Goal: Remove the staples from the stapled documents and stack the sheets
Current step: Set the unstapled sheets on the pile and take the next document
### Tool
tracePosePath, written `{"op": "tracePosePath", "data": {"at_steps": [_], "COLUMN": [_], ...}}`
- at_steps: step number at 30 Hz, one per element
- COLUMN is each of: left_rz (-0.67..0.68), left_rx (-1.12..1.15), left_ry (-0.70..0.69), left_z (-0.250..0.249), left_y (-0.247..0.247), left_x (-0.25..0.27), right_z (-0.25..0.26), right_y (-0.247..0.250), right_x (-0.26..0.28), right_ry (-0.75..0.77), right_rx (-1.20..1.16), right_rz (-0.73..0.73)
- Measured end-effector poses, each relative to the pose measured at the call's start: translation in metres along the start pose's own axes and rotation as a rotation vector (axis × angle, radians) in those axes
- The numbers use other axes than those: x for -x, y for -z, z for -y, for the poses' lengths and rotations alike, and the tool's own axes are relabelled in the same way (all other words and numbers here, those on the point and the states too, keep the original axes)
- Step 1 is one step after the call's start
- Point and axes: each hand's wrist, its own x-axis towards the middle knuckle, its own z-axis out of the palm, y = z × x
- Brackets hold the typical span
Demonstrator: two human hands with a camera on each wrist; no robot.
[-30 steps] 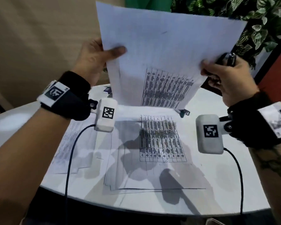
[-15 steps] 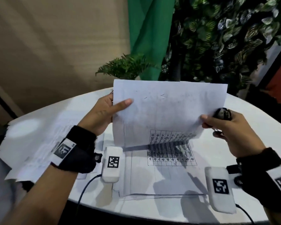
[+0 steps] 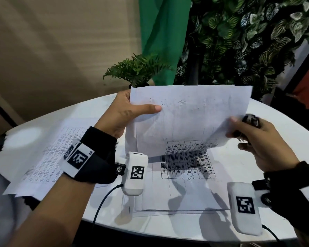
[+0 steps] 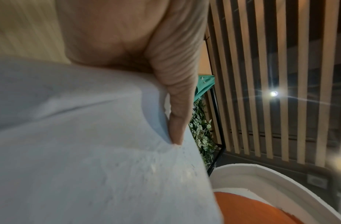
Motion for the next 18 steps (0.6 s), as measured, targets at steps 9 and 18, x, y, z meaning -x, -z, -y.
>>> {"op": "tracePosePath", "data": {"at_steps": [9,18], "left_rz": [-0.009,-0.017], "left_rx": [0.046,0.066], "left_ry": [0.003,-0.021], "left_z": [-0.001,-0.004], "left_y": [-0.004,-0.009], "left_x": [-0.001,0.005], "right_z": [0.037,0.036], "right_y": [-0.028,-0.085], "right_x": [-0.002,0.016], "right_ry": [0.394,0.761], "right_rx": [-0.251,0.249], "right_rz": [0.001,0.354]}}
